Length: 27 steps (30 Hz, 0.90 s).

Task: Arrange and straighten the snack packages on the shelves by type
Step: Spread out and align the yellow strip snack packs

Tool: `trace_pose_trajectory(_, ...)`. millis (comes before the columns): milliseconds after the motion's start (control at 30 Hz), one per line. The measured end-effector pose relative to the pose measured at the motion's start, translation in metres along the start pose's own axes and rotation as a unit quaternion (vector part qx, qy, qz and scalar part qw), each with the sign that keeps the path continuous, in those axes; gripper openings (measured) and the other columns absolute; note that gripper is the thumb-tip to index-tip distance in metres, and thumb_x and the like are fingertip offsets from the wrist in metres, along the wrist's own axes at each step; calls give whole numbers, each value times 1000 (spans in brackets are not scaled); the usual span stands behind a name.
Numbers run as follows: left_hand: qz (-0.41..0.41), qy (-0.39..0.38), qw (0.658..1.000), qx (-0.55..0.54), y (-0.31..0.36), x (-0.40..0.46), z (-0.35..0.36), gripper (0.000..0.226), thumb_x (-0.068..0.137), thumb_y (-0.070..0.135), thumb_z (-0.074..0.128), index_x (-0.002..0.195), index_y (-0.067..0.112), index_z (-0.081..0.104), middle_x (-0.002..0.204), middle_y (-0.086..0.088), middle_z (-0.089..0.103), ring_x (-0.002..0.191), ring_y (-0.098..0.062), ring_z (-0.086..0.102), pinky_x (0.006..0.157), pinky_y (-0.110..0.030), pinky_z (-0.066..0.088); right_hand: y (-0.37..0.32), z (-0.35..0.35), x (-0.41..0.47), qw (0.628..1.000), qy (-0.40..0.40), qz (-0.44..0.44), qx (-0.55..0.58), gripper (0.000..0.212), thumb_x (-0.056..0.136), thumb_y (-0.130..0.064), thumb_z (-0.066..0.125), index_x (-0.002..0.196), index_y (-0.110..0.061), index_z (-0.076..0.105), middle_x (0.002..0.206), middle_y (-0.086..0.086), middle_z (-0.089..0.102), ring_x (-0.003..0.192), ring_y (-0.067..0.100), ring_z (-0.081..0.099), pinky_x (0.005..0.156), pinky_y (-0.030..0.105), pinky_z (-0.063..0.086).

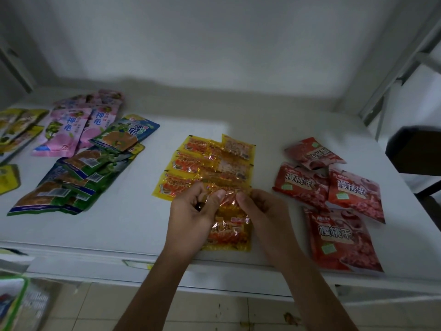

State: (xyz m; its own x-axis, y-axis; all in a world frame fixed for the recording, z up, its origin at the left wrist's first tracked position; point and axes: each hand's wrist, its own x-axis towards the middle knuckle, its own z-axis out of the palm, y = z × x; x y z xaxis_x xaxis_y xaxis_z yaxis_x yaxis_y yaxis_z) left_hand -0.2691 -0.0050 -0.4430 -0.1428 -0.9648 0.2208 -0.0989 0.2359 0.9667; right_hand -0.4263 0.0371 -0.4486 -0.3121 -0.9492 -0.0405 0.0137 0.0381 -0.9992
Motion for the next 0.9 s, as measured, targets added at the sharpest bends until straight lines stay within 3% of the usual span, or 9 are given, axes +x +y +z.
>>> trace_pose_trajectory(167, -16, -11, 1000, 14, -3, -1, 0, 42, 93, 15, 77, 70, 14, 41, 60, 12, 28, 55, -7, 29, 51, -21, 30, 8, 2, 1, 999, 9, -13, -34, 10, 99, -14, 69, 96, -15, 78, 91, 13, 78, 91, 38, 74, 83, 58, 61)
trace_pose_trajectory(267, -28, -19, 999, 26, -2, 0, 1, 33, 93, 12, 77, 73, 22, 53, 58, 11, 35, 53, -6, 34, 50, -19, 33, 9, 2, 1, 999, 21, -24, -42, 11, 91, -23, 73, 92, -12, 74, 88, 18, 74, 87, 40, 71, 80, 55, 59)
trace_pose_trajectory(400, -35, -8, 999, 14, -8, 2, 0, 40, 95, 20, 75, 72, 10, 44, 57, 6, 33, 55, -9, 32, 52, -24, 33, 6, 3, 0, 998, 31, -32, -42, 23, 96, -22, 76, 83, -3, 71, 79, 21, 70, 72, 30, 68, 68, 48, 55)
trace_pose_trajectory(533, -12, -25, 999, 16, -12, 2, 0, 31, 99, 36, 70, 95, 6, 65, 72, -19, 58, 67, -37, 54, 61, -47, 50, 6, 4, -1, 999, 27, -30, -28, 31, 95, -28, 76, 80, -1, 68, 80, 25, 68, 70, 32, 66, 66, 50, 54)
trace_pose_trajectory(600, -25, -26, 999, 14, -11, 1, 0, 11, 99, 24, 70, 91, 18, 66, 60, 2, 51, 57, -20, 46, 57, -37, 44, 7, 3, -1, 999, 18, -34, -17, 24, 96, -19, 75, 79, -3, 69, 72, 19, 66, 69, 22, 62, 67, 42, 50)
trace_pose_trajectory(667, -39, -28, 999, 20, -9, 1, 0, 17, 98, 16, 71, 95, 33, 66, 59, 12, 40, 58, -6, 39, 59, -28, 39, 6, 4, -1, 1000, 11, -26, 14, 20, 94, -20, 75, 79, -7, 72, 71, 9, 66, 72, 21, 61, 73, 41, 49)
trace_pose_trajectory(767, -42, -54, 998, 14, -7, -1, -2, 14, 95, 13, 74, 90, 22, 66, 64, -4, 43, 62, -9, 40, 60, -23, 36, 2, 4, 3, 993, 15, 15, 113, 26, 90, -39, 72, 87, -15, 80, 90, 8, 77, 89, 27, 72, 86, 43, 55)
trace_pose_trajectory(833, -36, -74, 997, 12, -4, -3, -1, 28, 93, 8, 75, 74, 21, 60, 59, 5, 37, 56, -6, 35, 54, -19, 31, 2, 2, 5, 988, 22, 36, 146, 38, 93, -47, 74, 105, -11, 81, 109, 15, 78, 108, 36, 74, 99, 54, 56)
trace_pose_trajectory(900, -24, -97, 995, 6, -1, -5, 1, 40, 96, 12, 73, 65, 29, 56, 58, 14, 33, 54, -3, 33, 54, -17, 29, 2, -1, 6, 984, 33, 47, 167, 40, 90, -39, 74, 112, -6, 78, 115, 18, 77, 114, 39, 71, 105, 58, 54)
